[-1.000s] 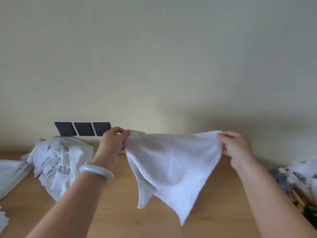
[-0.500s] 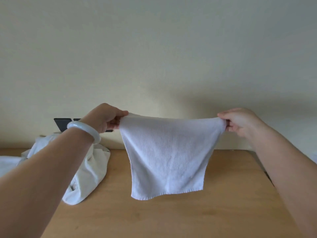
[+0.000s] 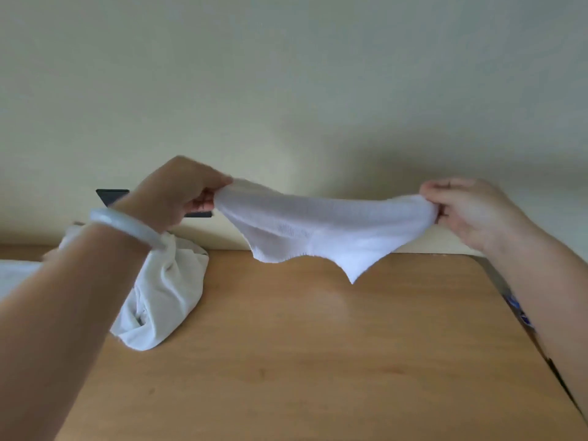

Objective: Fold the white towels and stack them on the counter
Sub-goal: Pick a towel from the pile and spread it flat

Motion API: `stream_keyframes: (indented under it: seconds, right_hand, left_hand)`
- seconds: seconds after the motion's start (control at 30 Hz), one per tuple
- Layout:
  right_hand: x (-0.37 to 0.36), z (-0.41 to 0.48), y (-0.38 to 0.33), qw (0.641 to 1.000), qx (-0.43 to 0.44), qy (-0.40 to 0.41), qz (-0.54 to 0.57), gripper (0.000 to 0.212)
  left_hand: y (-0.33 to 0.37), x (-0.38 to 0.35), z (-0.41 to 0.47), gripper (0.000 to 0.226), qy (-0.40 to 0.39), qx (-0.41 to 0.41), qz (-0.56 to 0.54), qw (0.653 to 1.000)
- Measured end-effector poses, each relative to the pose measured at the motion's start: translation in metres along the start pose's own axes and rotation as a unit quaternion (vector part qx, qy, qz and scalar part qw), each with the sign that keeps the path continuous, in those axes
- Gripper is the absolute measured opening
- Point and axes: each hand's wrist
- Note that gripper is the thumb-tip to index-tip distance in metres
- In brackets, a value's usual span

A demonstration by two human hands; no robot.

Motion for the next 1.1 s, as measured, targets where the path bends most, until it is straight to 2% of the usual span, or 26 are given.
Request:
stream_keyframes:
  seconds: [0.07,0.17,0.33,0.5,0.57,0.63,0.73,0.8,0.87,0.9,1.0,1.1]
  right_hand:
    - [-0.001,-0.019,0.045,0.999,-0.021,0.002,-0.024,0.014]
    - [-0.005,-0.051,0.133,0.992,-0.098,0.011,-0.082,0.014]
    - [-0.009,-0.102,0.253,0.954,-0.261,-0.023,-0.146,0.024]
    - [-0.002,-0.115,0.292,0.924,-0.354,-0.029,-0.14,0.019]
    - [-0.001,-0.113,0.291,0.921,-0.359,-0.046,-0.141,0.008]
    - [-0.004,-0.108,0.289,0.922,-0.358,-0.054,-0.138,0.012]
    - [-0.01,-0.091,0.293,0.927,-0.343,-0.032,-0.149,0.015]
    - [-0.015,-0.071,0.302,0.933,-0.322,-0.01,-0.157,0.027]
    - [-0.019,-0.044,0.314,0.942,-0.302,0.004,-0.145,0.043]
    - [-0.024,-0.033,0.312,0.945,-0.295,0.007,-0.141,0.042]
    - [-0.038,-0.012,0.294,0.953,-0.273,0.008,-0.132,0.017]
    - [-0.036,-0.016,0.275,0.965,-0.229,0.016,-0.125,0.012]
  left_hand:
    - [-0.041,-0.004,-0.02,0.005,-0.022,0.016,0.061,0.998]
    - [-0.129,-0.02,-0.046,0.014,-0.058,0.075,0.152,0.984]
    - [-0.267,-0.043,-0.073,0.023,-0.083,0.221,0.157,0.959]
    - [-0.32,-0.052,-0.085,0.023,-0.11,0.315,0.124,0.934]
    - [-0.324,-0.051,-0.084,0.018,-0.125,0.337,0.102,0.928]
    - [-0.324,-0.052,-0.082,0.011,-0.135,0.35,0.074,0.924]
    - [-0.324,-0.06,-0.071,0.017,-0.107,0.349,0.03,0.93]
    - [-0.321,-0.067,-0.058,0.021,-0.076,0.338,0.018,0.938]
    - [-0.312,-0.073,-0.041,0.015,-0.053,0.319,0.006,0.946]
    - [-0.309,-0.076,-0.032,0.016,-0.046,0.307,0.003,0.951]
    - [-0.308,-0.083,-0.006,0.026,-0.051,0.277,-0.006,0.96]
    - [-0.298,-0.084,-0.001,0.009,-0.055,0.246,-0.067,0.965]
Point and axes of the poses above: each hand's wrist, its own z-axis towards the middle knuckle, its own x-axis out of the back of the hand, y = z × x, and after that the axes turned 3 degrees about -y, right-handed
